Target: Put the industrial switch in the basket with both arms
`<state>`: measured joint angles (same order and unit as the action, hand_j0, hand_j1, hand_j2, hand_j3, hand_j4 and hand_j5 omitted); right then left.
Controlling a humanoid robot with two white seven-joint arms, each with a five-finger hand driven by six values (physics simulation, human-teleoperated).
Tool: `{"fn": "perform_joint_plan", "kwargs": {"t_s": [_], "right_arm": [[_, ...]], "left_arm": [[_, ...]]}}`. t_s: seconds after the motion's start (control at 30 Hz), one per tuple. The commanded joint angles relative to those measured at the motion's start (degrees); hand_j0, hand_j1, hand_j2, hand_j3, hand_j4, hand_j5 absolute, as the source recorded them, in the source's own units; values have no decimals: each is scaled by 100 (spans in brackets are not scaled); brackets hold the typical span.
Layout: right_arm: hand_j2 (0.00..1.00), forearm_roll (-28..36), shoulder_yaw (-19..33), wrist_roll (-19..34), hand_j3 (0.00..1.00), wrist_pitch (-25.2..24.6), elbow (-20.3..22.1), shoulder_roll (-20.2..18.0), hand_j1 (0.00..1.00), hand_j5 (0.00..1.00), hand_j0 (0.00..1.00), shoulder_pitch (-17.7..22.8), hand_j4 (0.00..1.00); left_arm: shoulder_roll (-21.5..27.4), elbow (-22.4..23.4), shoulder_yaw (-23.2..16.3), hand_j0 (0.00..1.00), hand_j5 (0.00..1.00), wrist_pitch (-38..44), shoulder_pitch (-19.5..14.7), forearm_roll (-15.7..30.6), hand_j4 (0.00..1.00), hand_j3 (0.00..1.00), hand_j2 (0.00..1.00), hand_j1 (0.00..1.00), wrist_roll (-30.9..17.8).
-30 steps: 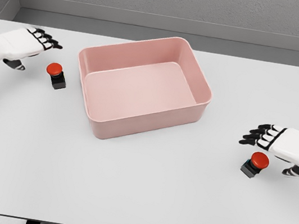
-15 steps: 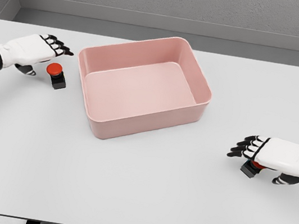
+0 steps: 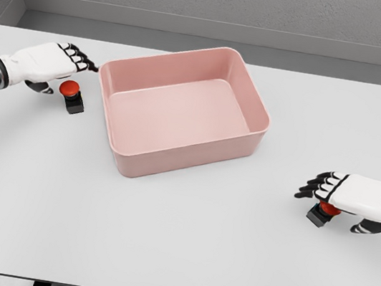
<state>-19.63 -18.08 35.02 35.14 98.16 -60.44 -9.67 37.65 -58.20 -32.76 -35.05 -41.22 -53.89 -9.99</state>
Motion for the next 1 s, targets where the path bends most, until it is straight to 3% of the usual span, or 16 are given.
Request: {"fn": "perform_joint_plan", "kwargs": {"t_s": [0.0, 0.13, 0.27, 0.6, 0.97], "right_arm": [[83, 29, -11, -2, 83, -14, 1, -3, 83, 83, 83, 0, 83], [65, 20, -11, -2, 65, -14, 1, -3, 65, 65, 65, 0, 65], [55, 3, -11, -2, 55, -14, 10, 6, 55, 55, 55, 0, 55], [48, -15, -11, -2, 48, -14, 10, 6, 48, 48, 48, 0, 48], [48, -6, 24, -2, 48, -14, 1, -3, 48, 48, 48, -105, 48]], "left_arm": [[23, -16, 15, 84, 84, 5, 0, 28, 84, 84, 84, 84, -56], [49, -24, 15, 83, 83, 5, 9, 10, 83, 83, 83, 83, -65], [111, -60, 15, 83, 83, 5, 9, -7, 83, 83, 83, 83, -65], [164, -104, 15, 85, 85, 5, 35, 10, 85, 85, 85, 85, -320], [164, -411, 15, 84, 84, 5, 158, 28, 84, 84, 84, 84, -320]]}}
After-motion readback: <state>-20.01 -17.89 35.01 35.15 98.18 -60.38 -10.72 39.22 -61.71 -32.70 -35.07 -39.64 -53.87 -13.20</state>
